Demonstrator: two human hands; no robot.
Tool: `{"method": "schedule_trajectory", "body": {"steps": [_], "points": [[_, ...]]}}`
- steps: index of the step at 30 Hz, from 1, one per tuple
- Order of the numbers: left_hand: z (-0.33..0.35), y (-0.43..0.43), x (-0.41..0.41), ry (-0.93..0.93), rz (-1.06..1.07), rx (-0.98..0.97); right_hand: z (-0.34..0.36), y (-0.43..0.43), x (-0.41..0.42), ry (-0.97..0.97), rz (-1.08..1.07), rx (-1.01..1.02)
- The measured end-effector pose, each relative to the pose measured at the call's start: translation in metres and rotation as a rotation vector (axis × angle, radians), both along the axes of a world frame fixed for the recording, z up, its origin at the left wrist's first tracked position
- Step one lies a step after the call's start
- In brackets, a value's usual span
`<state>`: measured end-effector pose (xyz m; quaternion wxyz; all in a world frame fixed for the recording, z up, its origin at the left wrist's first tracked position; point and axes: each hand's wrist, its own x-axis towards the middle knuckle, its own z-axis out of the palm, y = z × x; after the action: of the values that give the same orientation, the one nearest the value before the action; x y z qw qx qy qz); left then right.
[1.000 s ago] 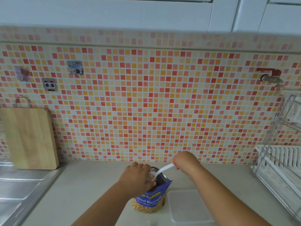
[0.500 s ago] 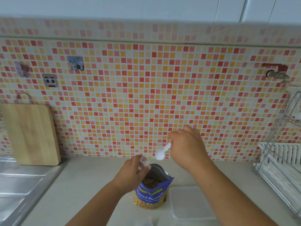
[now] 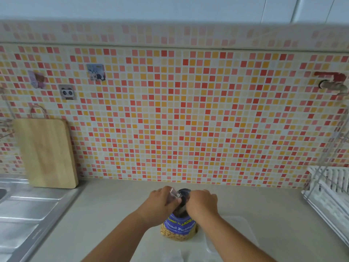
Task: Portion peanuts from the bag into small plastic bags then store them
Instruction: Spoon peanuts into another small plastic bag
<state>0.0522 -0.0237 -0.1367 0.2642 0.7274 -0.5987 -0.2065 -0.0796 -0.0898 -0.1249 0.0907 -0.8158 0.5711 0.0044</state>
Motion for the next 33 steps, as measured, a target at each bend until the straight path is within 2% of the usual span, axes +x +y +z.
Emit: {"method": "schedule_trajectory", "body": {"steps": [5,9,11,13,17,25,31,33], "points": [[0.006,0.004,0.007,0.044,0.002,0.01,-0.007,-0.017,-0.001,-0.131,-0.196,0.17],[0.01,0.006,0.011,0.131,0.02,0.039,-0.011,-0.03,-0.01,-0.159,-0.149,0.296],[0.014,0.006,0.011,0.167,0.044,0.016,0.001,-0.033,-0.017,-0.036,-0.106,0.39],[0.018,0.005,0.012,0.169,0.059,-0.006,0.014,-0.031,-0.022,0.003,-0.191,0.461],[0.021,0.007,0.02,0.025,0.044,-0.017,0.01,-0.045,-0.032,0.176,-0.161,0.537],[0.02,0.007,0.018,-0.435,-0.06,0.051,0.041,-0.057,-0.052,0.055,-0.331,0.421],[0.019,0.001,0.012,-0.529,-0.111,0.063,0.056,-0.055,-0.05,0.067,-0.246,0.327],[0.018,-0.001,0.009,-0.538,-0.118,0.064,0.05,-0.055,-0.053,-0.011,-0.228,0.32]]}}
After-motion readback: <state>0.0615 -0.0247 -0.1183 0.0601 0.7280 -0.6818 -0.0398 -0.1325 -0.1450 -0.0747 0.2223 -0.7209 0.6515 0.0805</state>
